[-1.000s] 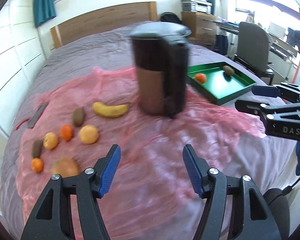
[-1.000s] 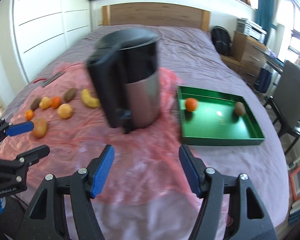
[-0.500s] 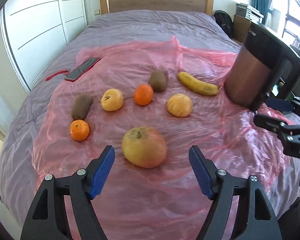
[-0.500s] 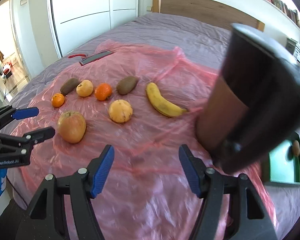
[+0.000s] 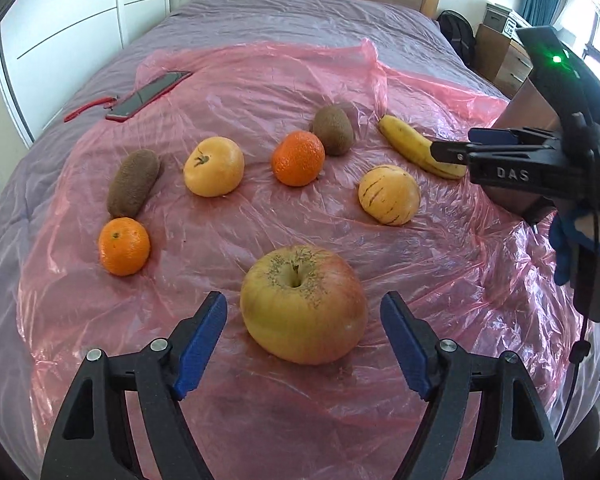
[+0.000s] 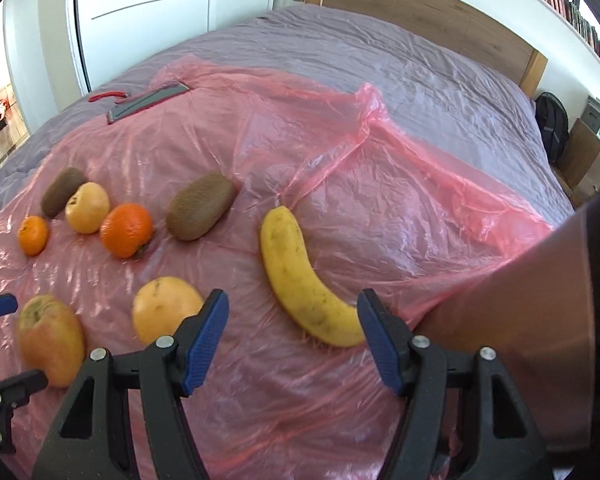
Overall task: Organize fruits
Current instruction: 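Grasp the large apple with the left gripper while the right gripper grasps the banana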
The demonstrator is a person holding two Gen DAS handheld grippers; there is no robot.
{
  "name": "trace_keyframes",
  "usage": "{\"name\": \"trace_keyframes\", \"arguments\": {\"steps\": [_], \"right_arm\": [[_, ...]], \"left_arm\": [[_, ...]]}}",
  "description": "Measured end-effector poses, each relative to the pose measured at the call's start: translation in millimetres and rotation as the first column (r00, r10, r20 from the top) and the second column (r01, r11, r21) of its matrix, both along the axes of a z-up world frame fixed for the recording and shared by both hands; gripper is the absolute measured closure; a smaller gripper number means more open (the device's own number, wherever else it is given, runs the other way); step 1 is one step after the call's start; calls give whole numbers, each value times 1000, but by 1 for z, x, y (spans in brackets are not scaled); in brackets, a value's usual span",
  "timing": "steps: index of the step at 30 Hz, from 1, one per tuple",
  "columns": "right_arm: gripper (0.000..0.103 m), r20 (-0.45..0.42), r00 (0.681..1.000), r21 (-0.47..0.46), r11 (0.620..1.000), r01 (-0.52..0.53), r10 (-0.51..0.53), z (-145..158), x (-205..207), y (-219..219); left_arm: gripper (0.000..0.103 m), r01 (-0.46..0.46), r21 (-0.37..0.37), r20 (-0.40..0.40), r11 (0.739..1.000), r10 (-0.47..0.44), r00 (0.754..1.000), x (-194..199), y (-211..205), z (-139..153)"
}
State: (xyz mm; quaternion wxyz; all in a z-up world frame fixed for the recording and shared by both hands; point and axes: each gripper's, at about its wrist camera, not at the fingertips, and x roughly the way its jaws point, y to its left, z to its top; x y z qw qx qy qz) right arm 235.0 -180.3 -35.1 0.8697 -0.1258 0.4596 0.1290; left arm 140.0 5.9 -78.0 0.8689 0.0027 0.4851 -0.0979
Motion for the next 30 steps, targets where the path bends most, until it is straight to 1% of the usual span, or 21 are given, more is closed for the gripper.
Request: {"name": "trace_keyframes", "arguments": {"steps": [4, 8, 9, 11, 13, 16, 21, 23, 26, 28, 30], "right_arm": [[28, -32, 999, -33, 999, -3, 2, -16, 18, 3], [34, -65, 998, -71, 997, -31, 27, -29, 29, 8], [39, -71, 997, -85, 996, -38, 32, -32, 31, 10], [45, -83, 996, -114, 992, -52, 42, -38, 35, 12], [60, -94, 994, -132, 989, -62, 50, -42, 38, 15], [62, -114, 992, -146, 987, -73, 56, -49, 43, 17], [62, -140, 988, -148, 986, -83, 62, -56, 51, 17], [64, -147, 987, -147, 985, -92, 70, -58, 53, 16], [71, -156, 984, -143, 984, -105, 82, -59, 55, 16], [80, -147, 985, -143, 984, -107, 86, -57, 55, 17], [86, -133, 988, -139, 985, -100, 82, -53, 54, 17]], "left_arm": [[28, -3, -4, -21, 1000, 3, 1000, 8, -2, -11], [28, -3, -6, -35, 1000, 3, 999, 14, -5, -20], [28, -5, -11, -41, 1000, 4, 999, 15, -5, -21], [28, -11, -9, -52, 1000, 11, 999, 18, -5, -26], [28, -21, -6, -60, 1000, 21, 998, 20, -4, -30], [28, -31, -41, -80, 999, 28, 996, 23, -1, -36], [30, -28, -37, -83, 999, 25, 996, 26, -3, -44], [34, -26, -42, -79, 999, 22, 997, 25, -5, -44], [35, -25, -35, -72, 999, 22, 997, 25, -8, -44], [35, -27, -27, -64, 999, 25, 998, 23, -9, -43], [35, -32, -19, -50, 999, 31, 998, 19, -10, -39]]}}
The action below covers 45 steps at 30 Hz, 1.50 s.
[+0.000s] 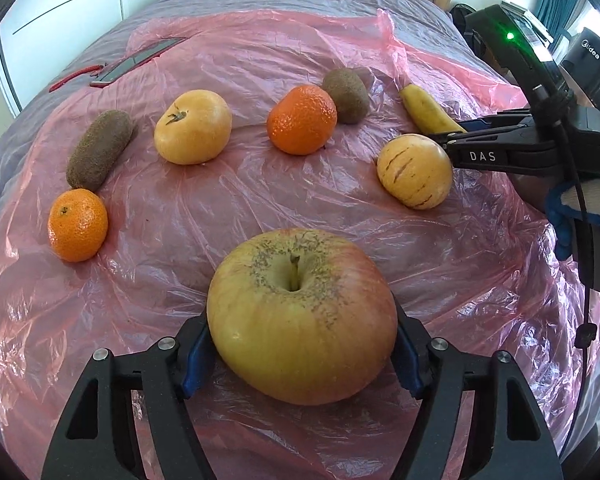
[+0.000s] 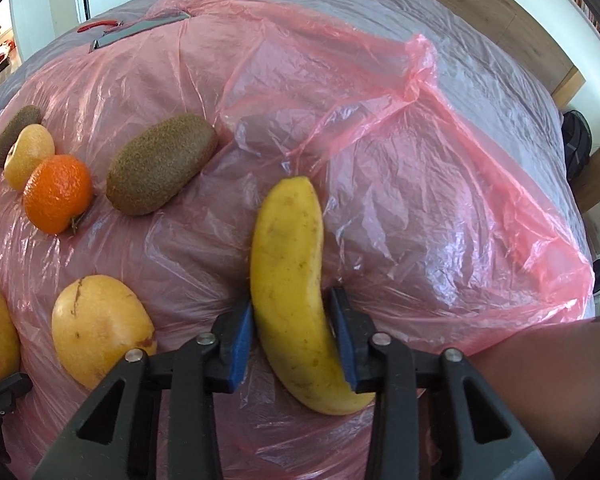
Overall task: Organize fruits
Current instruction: 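Grasp the large apple with the left gripper while the right gripper grasps the banana, then carry the apple and banana into the green tray with both grippers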
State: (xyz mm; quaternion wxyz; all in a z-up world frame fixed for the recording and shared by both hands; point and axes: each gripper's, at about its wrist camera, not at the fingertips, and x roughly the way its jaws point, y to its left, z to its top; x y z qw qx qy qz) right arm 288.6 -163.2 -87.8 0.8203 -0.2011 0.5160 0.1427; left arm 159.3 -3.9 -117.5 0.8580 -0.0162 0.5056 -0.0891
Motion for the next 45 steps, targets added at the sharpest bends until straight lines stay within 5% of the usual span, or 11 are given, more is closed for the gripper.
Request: {"name": "trace_keyframes", "arguments": {"steps": [3, 16, 30, 45], "right_arm": [[94, 29, 999, 22, 999, 23, -24, 9, -4, -3], [95, 99, 989, 248, 965, 86, -113, 65, -36, -16], [94, 122, 991, 348, 938, 6, -52, 114, -135, 0], [94, 100, 979, 408, 905, 122, -178, 130, -239, -89]], "left_arm": [[35, -8, 8, 14, 1000, 8, 1000, -4, 1, 3], [35, -58, -16, 72, 998, 59, 996, -19, 15, 24], [35, -48, -11, 149, 999, 49, 988, -53, 20, 66], [35, 136, -38, 180, 990, -127, 976, -111, -48, 108]]}}
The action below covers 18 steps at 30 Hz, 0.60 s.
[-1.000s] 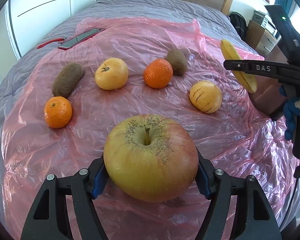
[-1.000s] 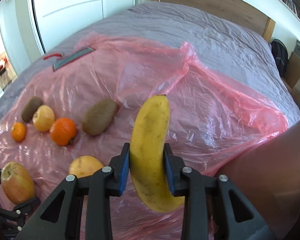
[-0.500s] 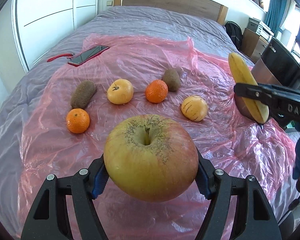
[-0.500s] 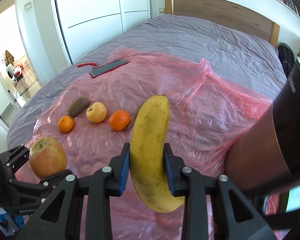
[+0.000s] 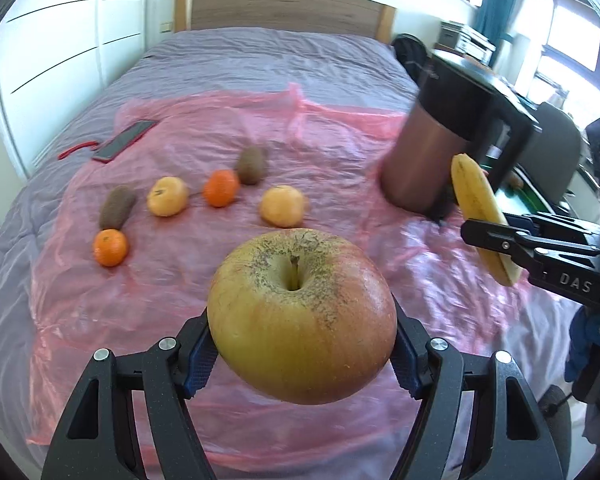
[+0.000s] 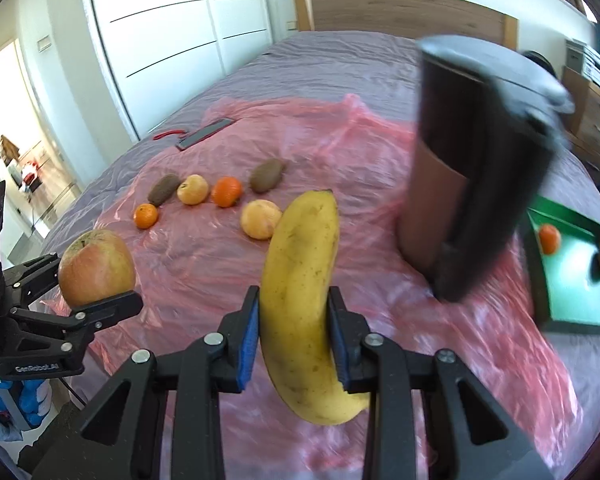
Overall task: Organize fruits
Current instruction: 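Carry the apple and banana into the green tray with both grippers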
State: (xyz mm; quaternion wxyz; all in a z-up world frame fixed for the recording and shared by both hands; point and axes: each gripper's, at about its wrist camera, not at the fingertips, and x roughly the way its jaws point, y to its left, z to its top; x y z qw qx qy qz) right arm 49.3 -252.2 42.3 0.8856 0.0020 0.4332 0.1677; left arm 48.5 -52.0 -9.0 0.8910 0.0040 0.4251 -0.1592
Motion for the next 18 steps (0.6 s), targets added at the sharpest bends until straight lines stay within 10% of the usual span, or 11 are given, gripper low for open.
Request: {"name": "trace_keyframes", "arguments": {"steps": [18], "right_arm": [[94, 8, 931, -22, 931, 364, -364, -2, -52, -234]], "left_arm": [[36, 384, -67, -42, 921, -387, 921, -15, -223, 22]]}}
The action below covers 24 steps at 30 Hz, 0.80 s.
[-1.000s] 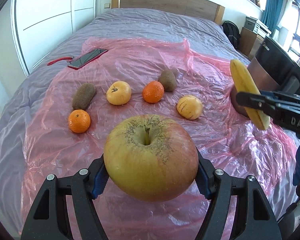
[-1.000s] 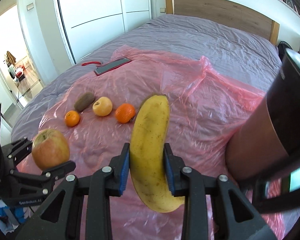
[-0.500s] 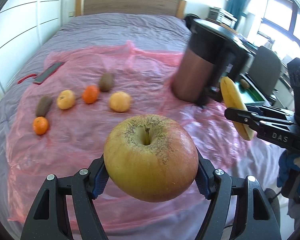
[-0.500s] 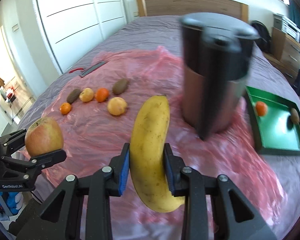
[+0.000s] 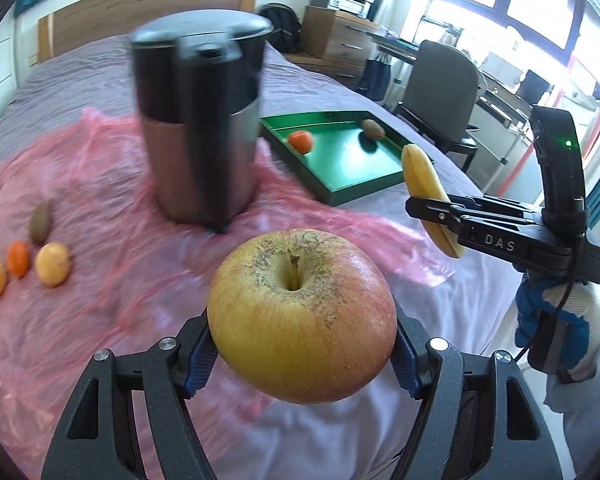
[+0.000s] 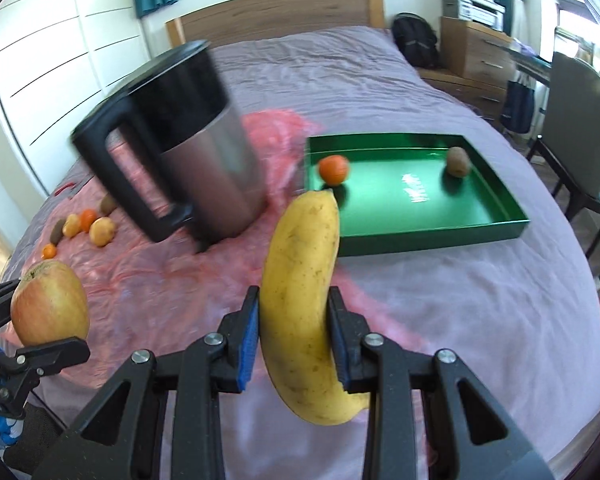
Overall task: Organize fruits
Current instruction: 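Carry the apple and banana into the green tray with both grippers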
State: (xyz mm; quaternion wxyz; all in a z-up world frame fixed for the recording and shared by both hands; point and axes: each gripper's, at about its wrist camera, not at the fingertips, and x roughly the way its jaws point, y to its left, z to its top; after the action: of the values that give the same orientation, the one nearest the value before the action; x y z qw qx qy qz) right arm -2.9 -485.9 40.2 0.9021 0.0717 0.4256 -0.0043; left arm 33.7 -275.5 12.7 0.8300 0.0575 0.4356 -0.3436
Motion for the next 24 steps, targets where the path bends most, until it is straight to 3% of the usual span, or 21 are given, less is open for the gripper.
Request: {"name": "trace_keyframes", "arguments": {"steps": [7, 15, 24], "right_arm": [[94, 24, 998, -32, 998, 54, -53, -3, 45, -73], [94, 40, 997, -63, 996, 69, -67, -11, 134, -137], [94, -58, 995, -90, 993, 77, -82, -69, 215, -167]], "left_arm": [[36, 54, -3, 19, 999, -53, 998, 39, -88, 3], [36, 12, 18, 3, 1000, -12, 1000, 114, -169, -20], [36, 2, 75, -40, 997, 1, 999, 152, -203, -68]]}}
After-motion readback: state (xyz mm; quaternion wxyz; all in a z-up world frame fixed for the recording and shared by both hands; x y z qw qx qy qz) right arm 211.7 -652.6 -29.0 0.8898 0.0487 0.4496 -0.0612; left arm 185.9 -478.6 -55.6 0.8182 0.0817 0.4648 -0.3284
